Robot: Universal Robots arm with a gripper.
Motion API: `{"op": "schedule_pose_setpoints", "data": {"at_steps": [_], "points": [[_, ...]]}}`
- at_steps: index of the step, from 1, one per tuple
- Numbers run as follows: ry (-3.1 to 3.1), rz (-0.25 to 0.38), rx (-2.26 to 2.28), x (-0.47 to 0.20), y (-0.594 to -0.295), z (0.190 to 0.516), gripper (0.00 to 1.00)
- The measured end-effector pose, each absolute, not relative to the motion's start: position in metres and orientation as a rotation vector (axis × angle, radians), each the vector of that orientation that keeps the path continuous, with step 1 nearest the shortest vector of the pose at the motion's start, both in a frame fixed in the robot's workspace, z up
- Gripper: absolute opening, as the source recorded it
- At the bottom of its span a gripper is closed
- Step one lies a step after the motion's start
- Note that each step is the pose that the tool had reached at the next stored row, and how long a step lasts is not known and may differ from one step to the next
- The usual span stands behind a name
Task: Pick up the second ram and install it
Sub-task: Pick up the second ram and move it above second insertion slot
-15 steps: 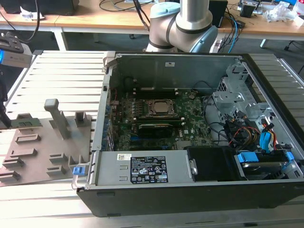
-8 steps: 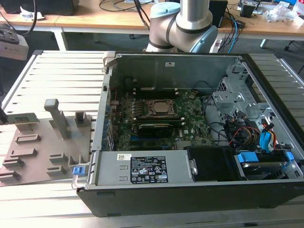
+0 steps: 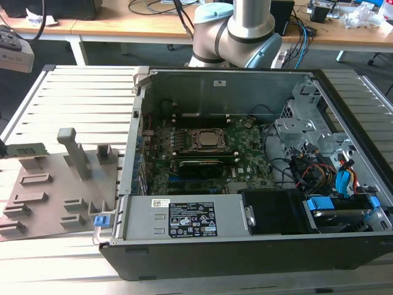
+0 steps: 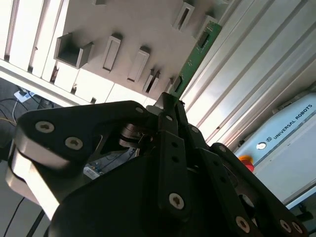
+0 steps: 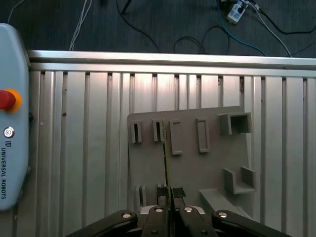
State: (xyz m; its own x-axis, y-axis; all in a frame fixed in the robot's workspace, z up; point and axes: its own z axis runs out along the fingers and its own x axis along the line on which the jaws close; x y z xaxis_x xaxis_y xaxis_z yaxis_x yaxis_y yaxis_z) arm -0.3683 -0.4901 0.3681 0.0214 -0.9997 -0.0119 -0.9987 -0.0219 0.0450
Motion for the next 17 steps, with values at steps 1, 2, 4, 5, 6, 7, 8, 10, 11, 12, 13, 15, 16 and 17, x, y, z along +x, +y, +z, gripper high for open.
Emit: {"op": "schedule_pose_setpoints", "data": {"at_steps": [1,2,4,5,6,7,8,10,11,12,13,15,16,17], "points": [[-2.18,-0.062,2.228,-0.368,-0.49,0.368,0.14],[-2.18,-0.062,2.228,-0.368,-0.49,0.369,0.14],[-2.18,-0.062,2.228,-0.368,-0.49,0.372,0.14],[-2.18,-0.063,2.228,-0.368,-0.49,0.374,0.14],[-2.18,-0.063,2.228,-0.368,-0.49,0.375,0.14],[-2.18,-0.063,2.228,-0.368,-0.49,0.376,0.14],[-2.18,-0.063,2.228,-0.368,-0.49,0.377,0.14],[-2.18,-0.063,2.228,-0.368,-0.49,0.382,0.14],[-2.18,-0.063,2.228,-0.368,-0.49,0.382,0.14],[-2.18,-0.063,2.228,-0.368,-0.49,0.383,0.14],[-2.18,-0.063,2.228,-0.368,-0.49,0.383,0.14],[-2.18,-0.063,2.228,-0.368,-0.49,0.384,0.14],[-2.18,-0.063,2.228,-0.368,-0.49,0.386,0.14],[-2.18,-0.063,2.228,-0.368,-0.49,0.388,0.14]]}}
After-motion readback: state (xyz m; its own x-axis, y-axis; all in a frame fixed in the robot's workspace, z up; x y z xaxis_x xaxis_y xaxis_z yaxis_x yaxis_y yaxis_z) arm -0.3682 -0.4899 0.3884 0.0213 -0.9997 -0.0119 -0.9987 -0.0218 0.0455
